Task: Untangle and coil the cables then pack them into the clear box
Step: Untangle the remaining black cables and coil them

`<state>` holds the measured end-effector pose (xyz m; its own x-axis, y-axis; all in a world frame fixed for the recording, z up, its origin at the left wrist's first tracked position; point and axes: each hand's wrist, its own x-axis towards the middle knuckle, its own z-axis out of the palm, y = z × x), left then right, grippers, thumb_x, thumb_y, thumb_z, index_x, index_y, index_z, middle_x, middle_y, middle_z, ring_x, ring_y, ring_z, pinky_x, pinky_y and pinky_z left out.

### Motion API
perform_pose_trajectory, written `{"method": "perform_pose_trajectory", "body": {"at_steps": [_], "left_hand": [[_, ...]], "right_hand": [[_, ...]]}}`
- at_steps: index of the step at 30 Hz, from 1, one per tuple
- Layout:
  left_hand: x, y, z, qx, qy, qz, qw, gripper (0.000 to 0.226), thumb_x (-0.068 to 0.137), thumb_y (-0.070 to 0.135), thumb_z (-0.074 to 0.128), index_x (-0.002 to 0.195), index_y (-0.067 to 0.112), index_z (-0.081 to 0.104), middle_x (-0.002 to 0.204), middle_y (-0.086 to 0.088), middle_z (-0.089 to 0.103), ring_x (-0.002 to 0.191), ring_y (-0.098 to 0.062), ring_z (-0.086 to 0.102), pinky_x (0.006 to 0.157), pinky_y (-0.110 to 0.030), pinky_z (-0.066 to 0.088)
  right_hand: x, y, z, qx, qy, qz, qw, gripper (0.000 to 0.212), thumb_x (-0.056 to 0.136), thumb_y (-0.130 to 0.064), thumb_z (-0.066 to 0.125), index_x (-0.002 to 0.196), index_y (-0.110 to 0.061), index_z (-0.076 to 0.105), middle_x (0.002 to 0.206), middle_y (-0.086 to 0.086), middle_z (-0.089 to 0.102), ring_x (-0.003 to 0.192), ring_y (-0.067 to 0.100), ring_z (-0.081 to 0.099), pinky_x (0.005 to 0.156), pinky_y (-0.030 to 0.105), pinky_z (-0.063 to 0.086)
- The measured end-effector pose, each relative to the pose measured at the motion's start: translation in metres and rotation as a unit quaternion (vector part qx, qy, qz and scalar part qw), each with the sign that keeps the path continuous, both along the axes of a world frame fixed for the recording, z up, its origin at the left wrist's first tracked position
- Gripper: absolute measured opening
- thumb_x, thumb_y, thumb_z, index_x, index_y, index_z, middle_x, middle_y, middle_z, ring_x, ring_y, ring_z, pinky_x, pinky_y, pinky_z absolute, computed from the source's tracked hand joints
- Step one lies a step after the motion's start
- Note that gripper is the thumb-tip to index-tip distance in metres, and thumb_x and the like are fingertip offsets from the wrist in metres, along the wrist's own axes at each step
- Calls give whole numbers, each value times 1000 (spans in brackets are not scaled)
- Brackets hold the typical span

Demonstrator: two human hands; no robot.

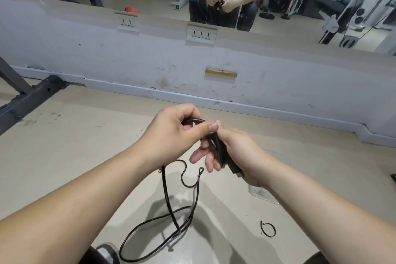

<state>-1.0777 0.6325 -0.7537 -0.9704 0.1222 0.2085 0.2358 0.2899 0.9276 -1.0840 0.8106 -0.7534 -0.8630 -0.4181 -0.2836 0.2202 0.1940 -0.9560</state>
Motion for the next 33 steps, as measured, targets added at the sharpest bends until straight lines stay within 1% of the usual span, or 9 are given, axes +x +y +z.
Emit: {"method": "perform_pose_trajectory", "body": {"at_steps": [4,8,12,15,19,23,27,31,33], "left_hand": [[6,9,-5,6,-55,-47,997,25,93,53,59,100,30,63,76,-11,74,64,-18,63,60,-23,50],[5,10,-8,-139,-37,-55,988,36,102,61,36,124,40,54,88,12,76,79,2,66,70,-23,48],[1,3,0,-180,-21,-89,979,40,104,63,22,119,43,53,76,17,72,94,-9,70,89,-44,52],[-2,2,0,-193,-15,-53,980,48,102,64,19,123,47,58,101,23,69,107,-4,63,100,-39,48],[-2,11,-8,17,-160,-35,986,60,104,67,21,116,40,73,76,23,67,80,1,67,78,-19,50],[2,17,-20,164,-318,-24,933,72,107,63,25,81,22,78,64,0,68,56,-21,65,59,-29,54],[22,28,-45,-43,-387,-85,917,71,108,60,18,108,6,64,62,-11,57,42,-19,50,56,-32,54],[41,50,-44,-144,-384,-158,898,54,108,57,21,118,14,53,66,-9,62,39,-17,56,54,-27,53],[46,55,-40,-289,-267,-174,903,41,107,52,28,107,17,50,81,-5,63,47,-16,60,63,-33,52]], "right_hand": [[4,3,2,-63,-54,33,996,59,110,-45,25,120,-5,68,76,18,73,56,23,56,59,27,45],[8,6,6,-92,-92,31,991,54,110,-39,29,106,-1,67,76,24,70,61,27,65,60,26,49],[9,3,13,-123,-111,53,985,56,109,-51,28,93,-5,55,69,12,61,52,24,51,55,30,46],[12,4,18,-150,-144,108,972,42,106,-49,41,89,-12,50,71,7,51,51,19,45,52,30,40],[20,-2,17,-188,-187,131,955,30,106,-35,46,84,-15,47,68,3,46,49,13,45,50,26,37],[10,0,28,-311,-225,49,922,30,103,-38,45,80,-19,47,68,-1,42,49,11,39,47,22,35],[-14,20,35,-364,-192,-116,904,32,103,-35,48,75,-19,50,71,1,48,50,14,43,49,23,42],[-24,25,15,-229,-93,-204,947,32,108,-35,44,87,-12,47,89,13,77,54,19,55,54,27,49],[-25,21,5,-108,-23,-193,975,37,109,-40,39,95,-9,54,96,13,79,56,19,57,61,29,45]]}}
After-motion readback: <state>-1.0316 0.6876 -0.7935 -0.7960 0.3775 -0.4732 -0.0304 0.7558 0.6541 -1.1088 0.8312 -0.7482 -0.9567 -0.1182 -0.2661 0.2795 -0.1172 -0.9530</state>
